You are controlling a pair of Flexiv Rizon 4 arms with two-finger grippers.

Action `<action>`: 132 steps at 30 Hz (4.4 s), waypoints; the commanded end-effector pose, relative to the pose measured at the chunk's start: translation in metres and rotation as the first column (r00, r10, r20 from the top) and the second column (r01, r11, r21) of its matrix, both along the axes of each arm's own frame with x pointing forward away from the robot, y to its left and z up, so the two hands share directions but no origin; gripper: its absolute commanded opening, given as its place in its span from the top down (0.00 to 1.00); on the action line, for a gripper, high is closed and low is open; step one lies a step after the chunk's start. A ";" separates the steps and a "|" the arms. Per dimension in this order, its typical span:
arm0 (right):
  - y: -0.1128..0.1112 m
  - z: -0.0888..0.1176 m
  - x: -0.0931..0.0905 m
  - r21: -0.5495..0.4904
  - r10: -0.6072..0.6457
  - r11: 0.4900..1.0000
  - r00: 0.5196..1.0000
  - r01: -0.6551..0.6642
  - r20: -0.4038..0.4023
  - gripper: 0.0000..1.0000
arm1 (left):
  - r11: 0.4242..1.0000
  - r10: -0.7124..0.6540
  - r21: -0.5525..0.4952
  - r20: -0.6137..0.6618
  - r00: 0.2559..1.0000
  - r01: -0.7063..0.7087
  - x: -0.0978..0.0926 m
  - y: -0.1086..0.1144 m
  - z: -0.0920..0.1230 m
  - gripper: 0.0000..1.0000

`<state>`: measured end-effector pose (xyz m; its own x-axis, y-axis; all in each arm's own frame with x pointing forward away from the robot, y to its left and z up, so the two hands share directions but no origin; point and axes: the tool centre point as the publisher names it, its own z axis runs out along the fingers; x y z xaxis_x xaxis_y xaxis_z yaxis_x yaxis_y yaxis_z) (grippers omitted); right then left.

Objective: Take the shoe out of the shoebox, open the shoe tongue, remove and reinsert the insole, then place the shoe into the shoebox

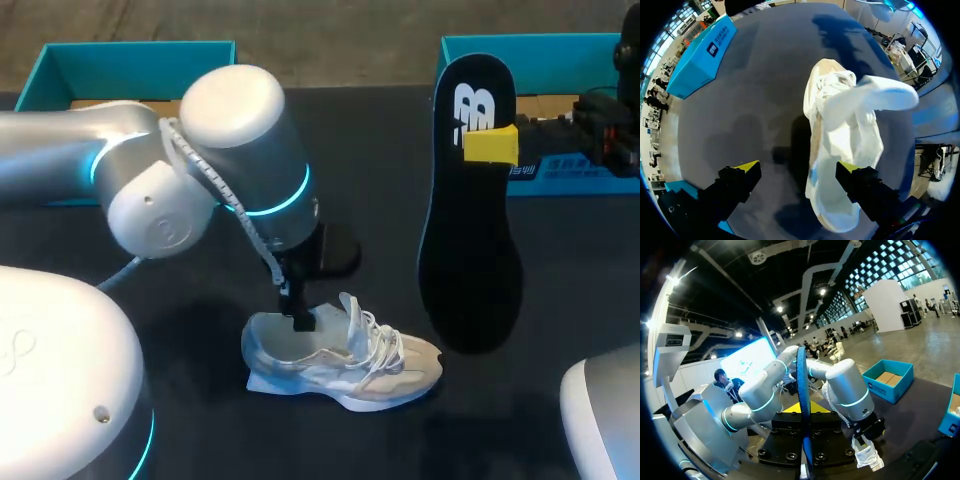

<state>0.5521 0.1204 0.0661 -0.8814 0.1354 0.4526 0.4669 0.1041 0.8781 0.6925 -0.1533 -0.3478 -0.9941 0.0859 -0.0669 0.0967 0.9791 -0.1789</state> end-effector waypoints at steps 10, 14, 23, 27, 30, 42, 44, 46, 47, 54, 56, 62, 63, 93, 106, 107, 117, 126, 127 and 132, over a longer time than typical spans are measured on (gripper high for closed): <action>0.003 0.003 0.005 -0.007 0.006 1.000 1.000 -0.006 -0.003 1.00 | 1.000 0.001 0.009 -0.056 0.998 -0.001 0.001 -0.024 -0.028 0.01; 0.003 0.003 0.005 -0.007 0.006 1.000 1.000 -0.006 -0.003 1.00 | 1.000 -0.002 0.012 -0.070 0.998 0.003 -0.003 -0.025 -0.033 0.26; 0.003 0.003 0.005 -0.007 0.006 1.000 1.000 -0.006 -0.003 1.00 | 1.000 0.007 0.014 -0.084 0.996 -0.006 -0.005 -0.022 -0.036 0.78; 0.003 0.003 0.005 -0.007 0.006 1.000 1.000 -0.006 -0.003 1.00 | 1.000 0.007 0.015 -0.088 0.996 -0.006 -0.005 -0.021 -0.038 1.00; 0.003 0.003 0.005 -0.007 0.006 1.000 1.000 -0.006 -0.003 1.00 | 1.000 0.004 0.012 -0.087 0.996 -0.003 -0.006 -0.019 -0.035 1.00; 0.003 0.003 0.005 -0.007 0.006 1.000 1.000 -0.006 -0.003 1.00 | 0.998 -0.056 -0.014 -0.066 0.996 0.055 -0.003 -0.007 -0.004 1.00; 0.003 0.003 0.005 -0.007 0.006 1.000 1.000 -0.006 -0.003 1.00 | 0.996 -0.084 -0.008 -0.050 0.995 0.084 -0.004 -0.005 0.001 1.00; 0.003 0.003 0.005 -0.007 0.006 1.000 1.000 -0.006 -0.003 1.00 | 0.993 -0.117 -0.008 -0.039 0.992 0.116 -0.005 -0.003 0.006 1.00; 0.003 0.003 0.005 -0.007 0.006 1.000 1.000 -0.006 -0.003 1.00 | 0.991 -0.134 -0.004 -0.026 0.991 0.134 -0.005 -0.002 0.009 1.00; 0.003 0.003 0.005 -0.007 0.006 1.000 1.000 -0.006 -0.003 1.00 | 0.958 -0.286 0.010 0.031 0.958 0.286 -0.010 0.008 0.033 1.00; 0.003 0.003 0.005 -0.007 0.006 1.000 1.000 -0.006 -0.003 1.00 | 0.941 -0.338 0.007 0.027 0.941 0.338 -0.011 0.012 0.040 1.00; 0.003 0.003 0.005 -0.007 0.006 1.000 1.000 -0.006 -0.003 1.00 | 0.880 -0.474 0.033 0.044 0.879 0.473 -0.014 0.021 0.055 1.00; 0.003 0.003 0.005 -0.007 0.006 1.000 1.000 -0.006 -0.003 1.00 | 0.868 -0.496 0.039 0.049 0.867 0.495 -0.015 0.022 0.058 1.00; 0.003 0.003 0.005 -0.007 0.006 1.000 1.000 -0.006 -0.003 1.00 | 0.273 -0.954 0.287 0.201 0.221 0.918 -0.053 0.034 0.094 1.00; 0.003 0.003 0.005 -0.007 0.006 1.000 1.000 -0.006 -0.003 1.00 | 0.178 -0.970 0.317 0.218 0.111 0.932 -0.058 0.036 0.094 1.00; 0.003 0.003 0.005 -0.007 0.006 1.000 1.000 -0.006 -0.003 1.00 | 0.178 -0.970 0.317 0.218 0.111 0.932 -0.058 0.036 0.094 1.00; 0.003 0.003 0.005 -0.007 0.006 1.000 1.000 -0.006 -0.003 1.00 | 0.017 -0.986 0.245 0.166 -0.024 0.969 -0.047 0.022 0.088 1.00; 0.003 0.003 0.005 -0.007 0.006 1.000 1.000 -0.006 -0.003 1.00 | -0.153 -0.986 0.074 0.061 -0.157 0.986 -0.027 -0.009 0.068 1.00; 0.003 0.003 0.005 -0.007 0.006 1.000 1.000 -0.006 -0.003 1.00 | -0.145 -0.987 0.082 0.050 -0.150 0.986 -0.027 -0.012 0.066 1.00; 0.003 0.003 0.005 -0.007 0.006 1.000 1.000 -0.006 -0.003 1.00 | -0.130 -0.990 0.050 0.038 -0.132 0.990 -0.027 -0.026 0.058 1.00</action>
